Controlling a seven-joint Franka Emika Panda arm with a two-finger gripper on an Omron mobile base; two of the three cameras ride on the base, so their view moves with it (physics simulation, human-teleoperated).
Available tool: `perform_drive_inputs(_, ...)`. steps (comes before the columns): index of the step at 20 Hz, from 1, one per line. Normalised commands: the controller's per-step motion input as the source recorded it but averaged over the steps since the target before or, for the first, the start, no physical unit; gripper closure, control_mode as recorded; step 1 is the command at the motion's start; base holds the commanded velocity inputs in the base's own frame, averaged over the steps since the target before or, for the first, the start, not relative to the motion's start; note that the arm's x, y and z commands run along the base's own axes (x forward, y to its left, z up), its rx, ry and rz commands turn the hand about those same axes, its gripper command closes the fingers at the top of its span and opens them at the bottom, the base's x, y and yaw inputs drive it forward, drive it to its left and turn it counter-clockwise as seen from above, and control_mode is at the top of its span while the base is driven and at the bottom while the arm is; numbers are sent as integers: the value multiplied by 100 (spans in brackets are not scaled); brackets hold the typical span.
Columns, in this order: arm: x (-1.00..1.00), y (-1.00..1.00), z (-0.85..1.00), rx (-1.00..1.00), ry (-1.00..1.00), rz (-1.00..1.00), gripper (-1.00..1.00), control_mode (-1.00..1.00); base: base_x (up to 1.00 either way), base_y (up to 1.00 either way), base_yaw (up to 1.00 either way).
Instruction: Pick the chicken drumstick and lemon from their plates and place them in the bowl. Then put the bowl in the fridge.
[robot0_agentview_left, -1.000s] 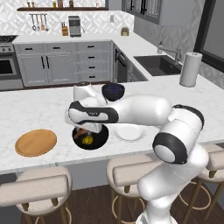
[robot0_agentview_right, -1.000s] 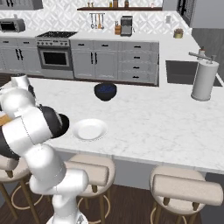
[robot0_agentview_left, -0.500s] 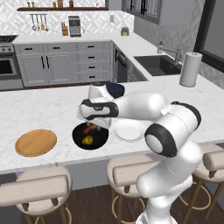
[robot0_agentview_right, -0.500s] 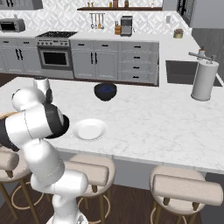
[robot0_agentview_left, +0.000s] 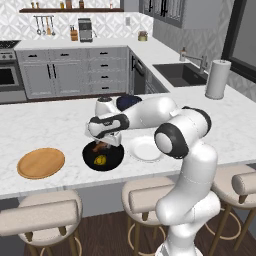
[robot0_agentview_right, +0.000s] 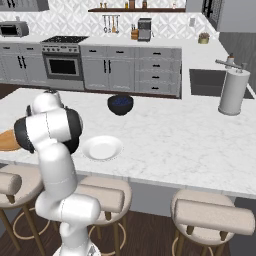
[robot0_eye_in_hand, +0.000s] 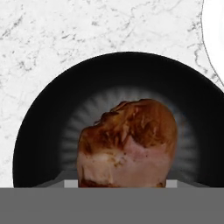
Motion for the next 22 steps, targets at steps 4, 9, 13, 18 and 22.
perform_drive_inputs(4, -9, 8, -26, -1, 1, 0, -100, -100, 0, 0, 0)
perform_drive_inputs(9, -23, -23, -12, 1, 0, 0, -100, -100, 0, 0, 0)
perform_drive_inputs(13, -15, -2, 0, 0, -8, 0, -100, -100, 0, 0, 0)
perform_drive_inputs(18, -48, -48, 41, 8, -13, -5, -100, -100, 0, 0, 0)
perform_drive_inputs(22, -49, -75, 19, 12, 0, -1, -100, -100, 0, 0, 0)
